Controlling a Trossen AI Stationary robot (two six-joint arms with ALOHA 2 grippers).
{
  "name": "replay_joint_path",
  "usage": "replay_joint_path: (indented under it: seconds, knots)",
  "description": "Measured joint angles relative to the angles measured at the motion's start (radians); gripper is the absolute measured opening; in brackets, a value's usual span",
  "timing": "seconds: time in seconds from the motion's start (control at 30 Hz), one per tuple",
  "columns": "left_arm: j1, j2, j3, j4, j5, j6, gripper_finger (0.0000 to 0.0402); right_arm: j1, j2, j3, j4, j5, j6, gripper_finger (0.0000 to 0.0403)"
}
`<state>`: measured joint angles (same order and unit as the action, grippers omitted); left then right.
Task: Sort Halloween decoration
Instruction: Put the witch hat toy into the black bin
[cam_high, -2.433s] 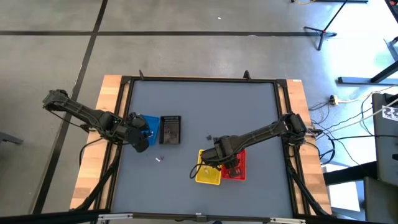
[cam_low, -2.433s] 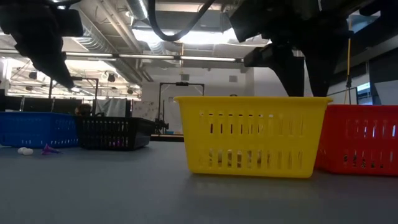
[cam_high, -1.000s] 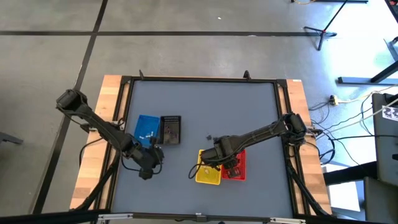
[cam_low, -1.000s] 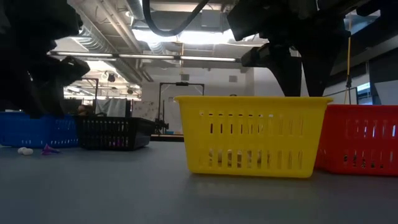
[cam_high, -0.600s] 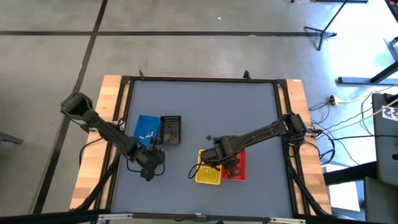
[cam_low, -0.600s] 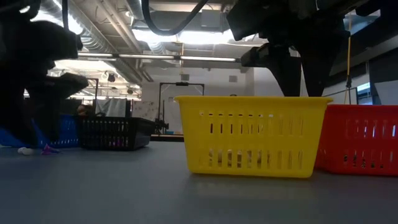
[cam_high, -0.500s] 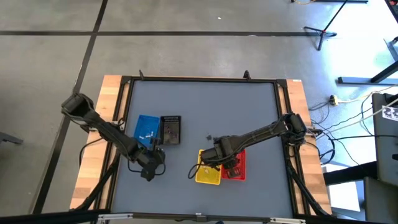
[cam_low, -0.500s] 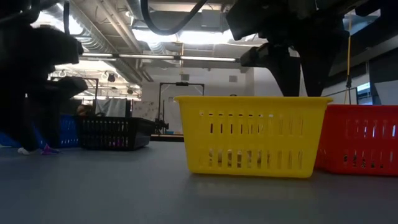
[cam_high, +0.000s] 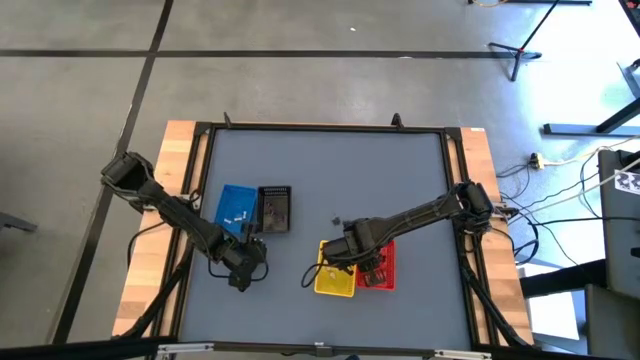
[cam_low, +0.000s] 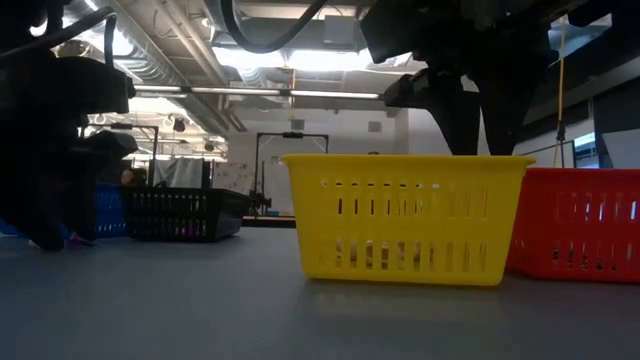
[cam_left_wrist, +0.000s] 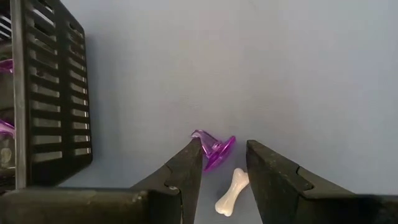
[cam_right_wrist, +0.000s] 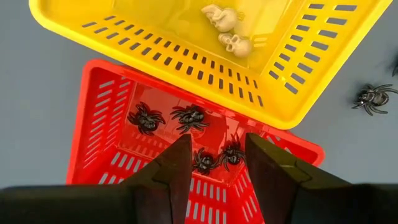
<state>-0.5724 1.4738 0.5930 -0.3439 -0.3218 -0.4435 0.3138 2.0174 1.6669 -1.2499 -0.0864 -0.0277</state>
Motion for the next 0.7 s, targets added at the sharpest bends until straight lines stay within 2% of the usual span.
replay_joint_path:
  seconds: [0.47,0.7]
  knots:
    - [0.0,0.001,0.0,0.0,0.005,0.001,0.0059,0.0,0.0,0.0,0.0,0.0,0.0,0.0147]
    - [0.0,0.0,-0.001,0.001,0.002,0.001,0.0042,0.0,0.0,0.0,0.0,0.0,0.0,0.0147]
